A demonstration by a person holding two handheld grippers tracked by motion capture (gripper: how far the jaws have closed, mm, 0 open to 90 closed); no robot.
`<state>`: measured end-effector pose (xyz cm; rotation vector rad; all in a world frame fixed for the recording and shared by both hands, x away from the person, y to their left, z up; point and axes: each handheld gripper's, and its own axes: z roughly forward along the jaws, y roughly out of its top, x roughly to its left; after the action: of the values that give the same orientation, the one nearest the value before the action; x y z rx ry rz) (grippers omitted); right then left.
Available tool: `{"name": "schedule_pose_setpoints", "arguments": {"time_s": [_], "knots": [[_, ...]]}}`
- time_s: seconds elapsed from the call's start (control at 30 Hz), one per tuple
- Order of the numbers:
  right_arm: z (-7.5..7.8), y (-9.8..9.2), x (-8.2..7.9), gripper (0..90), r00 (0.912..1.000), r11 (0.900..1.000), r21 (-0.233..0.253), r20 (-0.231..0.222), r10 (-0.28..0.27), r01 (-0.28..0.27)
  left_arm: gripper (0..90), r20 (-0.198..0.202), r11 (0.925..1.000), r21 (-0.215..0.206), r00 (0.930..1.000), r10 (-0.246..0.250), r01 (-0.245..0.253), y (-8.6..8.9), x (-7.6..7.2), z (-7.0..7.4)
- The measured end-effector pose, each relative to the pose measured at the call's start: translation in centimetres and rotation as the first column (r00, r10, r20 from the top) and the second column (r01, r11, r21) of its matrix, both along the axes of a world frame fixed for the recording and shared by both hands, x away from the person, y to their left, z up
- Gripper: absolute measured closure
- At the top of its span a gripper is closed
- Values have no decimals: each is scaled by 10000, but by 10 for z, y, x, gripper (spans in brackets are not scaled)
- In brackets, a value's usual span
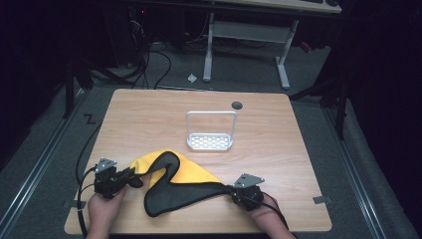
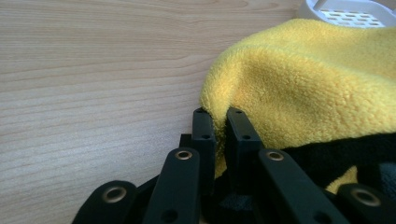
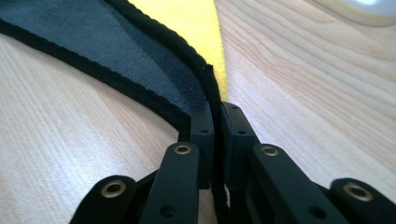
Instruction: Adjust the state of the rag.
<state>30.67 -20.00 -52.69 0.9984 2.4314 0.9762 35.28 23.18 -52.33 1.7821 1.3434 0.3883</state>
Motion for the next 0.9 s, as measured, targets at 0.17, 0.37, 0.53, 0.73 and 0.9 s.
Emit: {"name": "schedule_pose_setpoints", "arguments": {"time_s": [0.17, 0.37, 0.53, 0.73, 0.9], "knots": [[1, -19, 8, 854, 9975, 9974, -168, 145, -691, 694, 829, -161, 9986, -170, 9986, -504, 501, -9, -1, -1], [1, -66, 25, 847, 9733, 9733, 52, 63, -2294, 2293, 823, -283, 9867, -19, 9862, -1628, 1628, -38, -4, -3], [2, -86, 34, 708, 9541, 9539, 213, 29, -2994, 2993, 772, -294, 9800, 277, 9801, -1962, 1970, -52, -8, -2], [19, -68, 16, 573, 9582, 9591, 836, 728, -2767, 2706, 560, 16, 9868, 39, 9868, -1621, 1621, -51, -10, 0], [19, -35, 1, 556, 9822, 9822, 893, 757, -1722, 1653, 488, 440, 9850, -78, 9841, -1718, 1723, -52, -15, 6]]}}
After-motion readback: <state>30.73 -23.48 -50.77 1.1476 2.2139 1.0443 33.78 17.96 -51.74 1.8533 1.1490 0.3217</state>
